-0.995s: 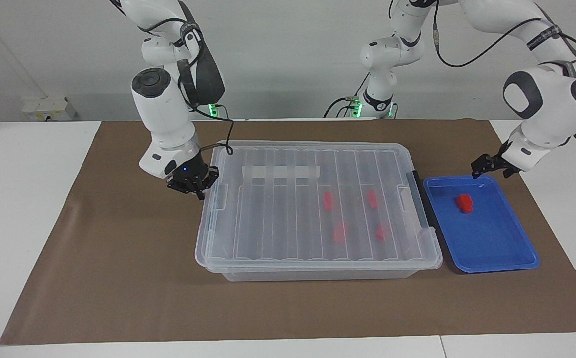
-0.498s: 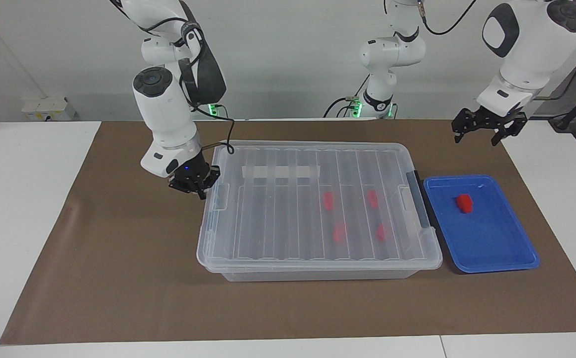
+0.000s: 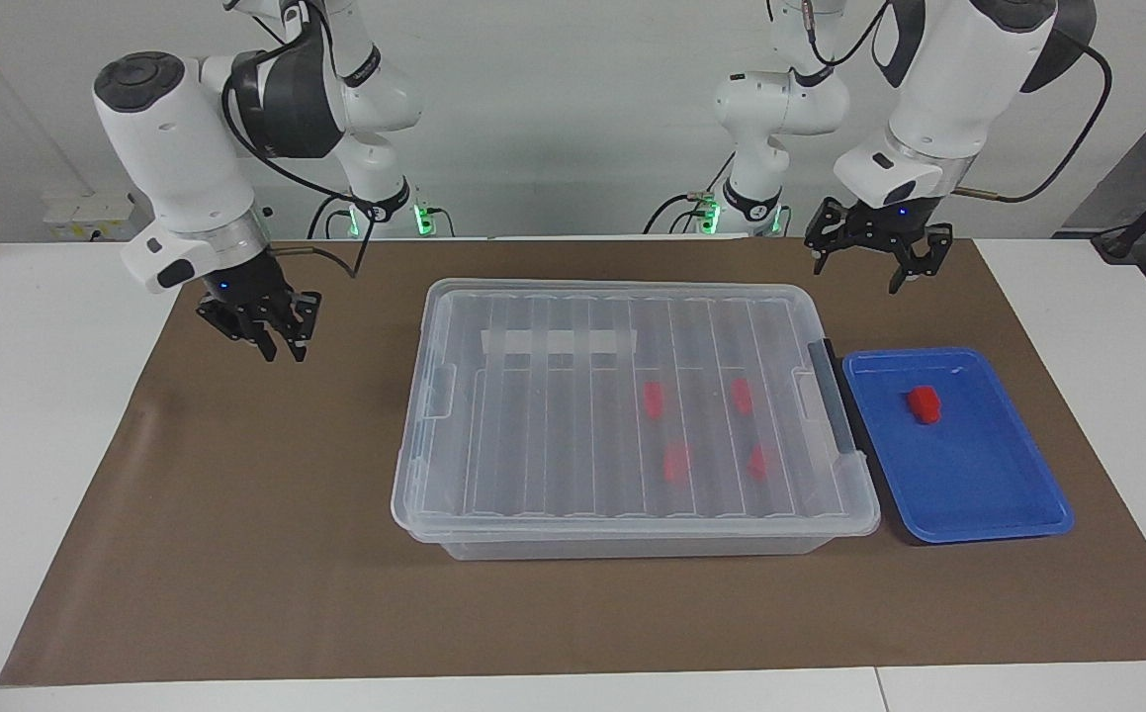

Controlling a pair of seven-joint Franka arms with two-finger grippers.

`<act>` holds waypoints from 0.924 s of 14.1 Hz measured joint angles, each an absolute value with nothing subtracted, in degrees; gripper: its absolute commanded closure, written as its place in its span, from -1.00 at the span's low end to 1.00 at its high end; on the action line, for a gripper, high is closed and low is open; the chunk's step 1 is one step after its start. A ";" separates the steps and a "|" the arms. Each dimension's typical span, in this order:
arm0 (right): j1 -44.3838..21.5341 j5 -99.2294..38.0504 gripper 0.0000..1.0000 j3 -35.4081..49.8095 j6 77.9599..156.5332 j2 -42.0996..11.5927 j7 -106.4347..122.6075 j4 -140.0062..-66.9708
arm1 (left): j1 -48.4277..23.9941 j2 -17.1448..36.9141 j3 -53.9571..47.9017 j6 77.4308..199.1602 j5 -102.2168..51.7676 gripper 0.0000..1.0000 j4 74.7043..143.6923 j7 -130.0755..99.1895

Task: Place red block in blue tray from box

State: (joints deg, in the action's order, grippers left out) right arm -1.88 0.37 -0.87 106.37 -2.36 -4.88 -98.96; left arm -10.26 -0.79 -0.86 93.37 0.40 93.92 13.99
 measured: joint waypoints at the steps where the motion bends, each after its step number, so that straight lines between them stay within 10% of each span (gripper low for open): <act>1: -1.89 0.37 -1.00 -1.48 104.75 -1.57 -5.19 -98.72 | -10.17 0.38 -0.61 93.37 0.04 -1.00 93.53 14.05; 13: -2.91 0.39 -1.00 -3.50 91.88 1.84 -6.65 -90.85 | -10.15 4.90 -0.69 92.84 -0.56 -1.00 88.70 14.11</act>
